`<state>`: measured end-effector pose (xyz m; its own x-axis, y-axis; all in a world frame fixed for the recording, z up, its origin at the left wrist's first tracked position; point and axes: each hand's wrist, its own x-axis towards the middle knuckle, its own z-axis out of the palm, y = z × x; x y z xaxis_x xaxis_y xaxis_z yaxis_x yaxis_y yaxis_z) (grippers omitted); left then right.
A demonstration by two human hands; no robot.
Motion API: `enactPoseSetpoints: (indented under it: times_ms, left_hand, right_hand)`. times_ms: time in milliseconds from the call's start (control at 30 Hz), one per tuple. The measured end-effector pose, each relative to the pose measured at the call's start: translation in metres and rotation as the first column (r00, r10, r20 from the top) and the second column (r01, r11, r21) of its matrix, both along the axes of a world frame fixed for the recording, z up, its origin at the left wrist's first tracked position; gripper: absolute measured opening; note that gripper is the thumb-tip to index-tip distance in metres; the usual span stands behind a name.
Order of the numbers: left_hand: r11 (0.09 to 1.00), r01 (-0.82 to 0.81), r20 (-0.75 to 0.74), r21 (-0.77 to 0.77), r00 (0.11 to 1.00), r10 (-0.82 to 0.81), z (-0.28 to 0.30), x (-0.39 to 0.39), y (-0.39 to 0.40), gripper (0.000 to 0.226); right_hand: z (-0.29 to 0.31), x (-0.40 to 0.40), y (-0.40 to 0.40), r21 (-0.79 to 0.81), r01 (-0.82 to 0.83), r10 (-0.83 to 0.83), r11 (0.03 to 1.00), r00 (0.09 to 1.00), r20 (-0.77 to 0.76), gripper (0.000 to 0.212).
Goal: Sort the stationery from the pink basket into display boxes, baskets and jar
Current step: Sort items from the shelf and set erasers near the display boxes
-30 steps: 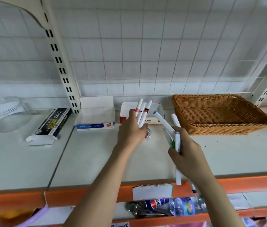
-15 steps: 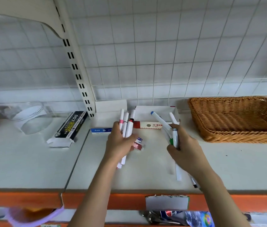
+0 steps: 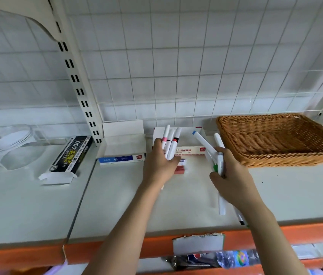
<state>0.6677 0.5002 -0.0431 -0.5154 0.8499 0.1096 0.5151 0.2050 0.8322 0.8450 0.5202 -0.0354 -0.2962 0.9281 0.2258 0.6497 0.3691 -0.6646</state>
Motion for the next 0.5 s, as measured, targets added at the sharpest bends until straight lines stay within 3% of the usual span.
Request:
enactPoseSetpoints:
  times_ms: [167, 267, 367, 500]
  left_hand:
    - [0.987, -0.140, 0.200, 0.082, 0.972, 0.121, 0.002, -0.029, -0.034, 0.034]
    - [0.974, -0.215, 0.233, 0.078, 0.953, 0.192, -0.002, -0.058, -0.064, 0.025]
    - [0.967, -0.245, 0.194, 0.065, 0.954, 0.228, -0.006, -0.077, -0.079, 0.026]
    - [0.982, -0.182, 0.016, -0.042, 0.983, 0.183, -0.007, -0.087, -0.077, 0.029]
  right_hand:
    - [-0.002, -0.006, -0.005, 0.001, -0.029, 0.029, 1.000, 0.999, 0.023, 0.059]
    - [-0.003, -0.018, -0.008, 0.013, -0.058, 0.057, 0.998, 0.998, 0.041, 0.058]
    - [-0.002, -0.037, -0.010, -0.004, -0.107, 0.107, 0.994, 0.993, 0.057, 0.053]
    - [-0.002, -0.059, -0.016, -0.003, -0.152, 0.152, 0.988, 0.986, 0.065, 0.051]
